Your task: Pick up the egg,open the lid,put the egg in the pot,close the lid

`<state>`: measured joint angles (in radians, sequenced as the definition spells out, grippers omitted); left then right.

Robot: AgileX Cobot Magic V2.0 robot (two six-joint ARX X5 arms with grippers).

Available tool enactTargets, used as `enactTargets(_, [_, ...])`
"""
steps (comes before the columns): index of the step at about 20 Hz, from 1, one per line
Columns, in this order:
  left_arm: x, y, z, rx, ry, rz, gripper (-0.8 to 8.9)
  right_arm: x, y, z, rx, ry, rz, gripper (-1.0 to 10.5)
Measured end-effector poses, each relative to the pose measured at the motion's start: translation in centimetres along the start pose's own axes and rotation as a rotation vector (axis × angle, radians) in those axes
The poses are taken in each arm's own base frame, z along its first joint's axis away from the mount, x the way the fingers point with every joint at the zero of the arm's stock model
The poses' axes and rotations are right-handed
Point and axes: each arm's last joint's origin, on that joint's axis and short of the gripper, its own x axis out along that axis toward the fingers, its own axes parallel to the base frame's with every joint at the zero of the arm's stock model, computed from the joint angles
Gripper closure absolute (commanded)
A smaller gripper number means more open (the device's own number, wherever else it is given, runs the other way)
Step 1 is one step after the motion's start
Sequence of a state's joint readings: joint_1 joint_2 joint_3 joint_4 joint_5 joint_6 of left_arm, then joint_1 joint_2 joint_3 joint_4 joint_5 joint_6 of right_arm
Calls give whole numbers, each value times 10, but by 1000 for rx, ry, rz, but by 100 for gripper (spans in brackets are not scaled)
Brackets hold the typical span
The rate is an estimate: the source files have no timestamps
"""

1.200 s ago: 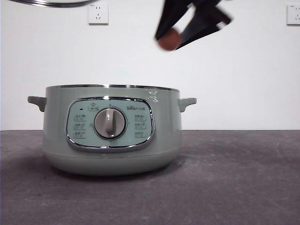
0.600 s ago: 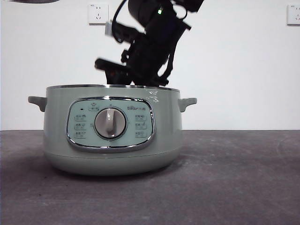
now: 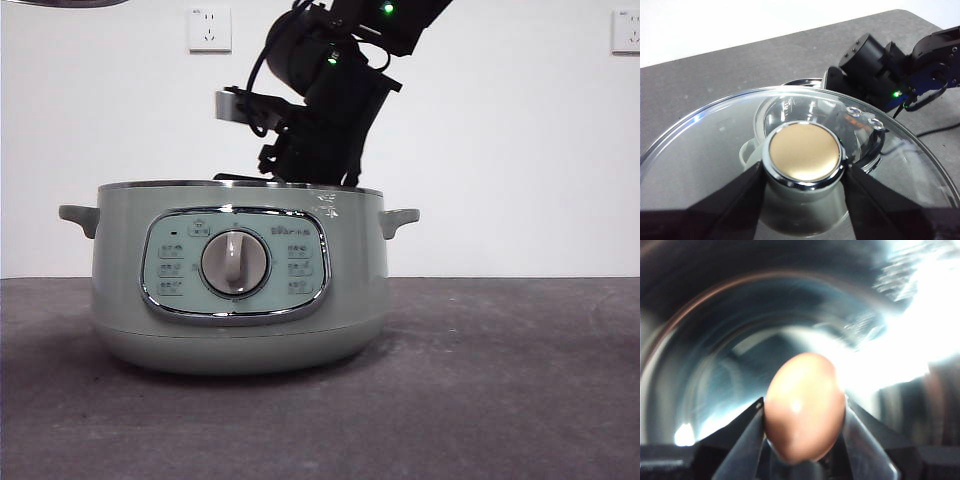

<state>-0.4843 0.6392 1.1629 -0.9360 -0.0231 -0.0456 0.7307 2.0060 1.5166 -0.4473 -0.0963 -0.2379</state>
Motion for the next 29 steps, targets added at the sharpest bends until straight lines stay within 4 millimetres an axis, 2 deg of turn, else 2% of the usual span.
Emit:
enactTargets(2, [0,0,-1,0,7,-2,822,1,9,2,-38,-3,21,943])
enactTargets(3, [0,0,-2,0,20,-2,822,1,12,3,-45,-7,25,872])
enactTargets(5, [0,0,-4,1,42,-2,822,1,15,5,-49,-13,25,594])
enactTargets(6, [0,0,-4,1,44,-2,822,1,14,4,-44,-10,15,510])
enactTargets(9, [0,0,-4,1,43,-2,822,-3,13,9,-42,-8,-71,471])
enactTargets(11, [0,0,-4,1,42,-2,822,-20,13,15,-47,-33,-95,473])
enactTargets(12, [0,0,-3,1,33,-2,822,-44,12,23,-37,-81,-145,473])
enactTargets(14, [6,0,3,0,4,-3,822,-115,8,35,32,-181,-305,473])
enactTargets(16, [21,-2,10,4,4,-20,822,-182,1,29,132,-258,-395,473])
enactTargets(18, [50,-3,17,15,55,-41,822,-245,0,16,202,-365,-443,473])
enactTargets(20, [87,-5,24,26,94,-70,822,-301,11,0,219,-479,-455,473])
enactTargets(22, [113,-6,29,30,89,-80,822,-337,21,-18,225,-534,-459,473])
enactTargets(24, [139,-8,32,35,90,-101,822,-362,29,-37,236,-545,-458,473])
enactTargets(29, [183,-9,27,33,140,-125,822,-385,39,-64,256,-514,-448,473])
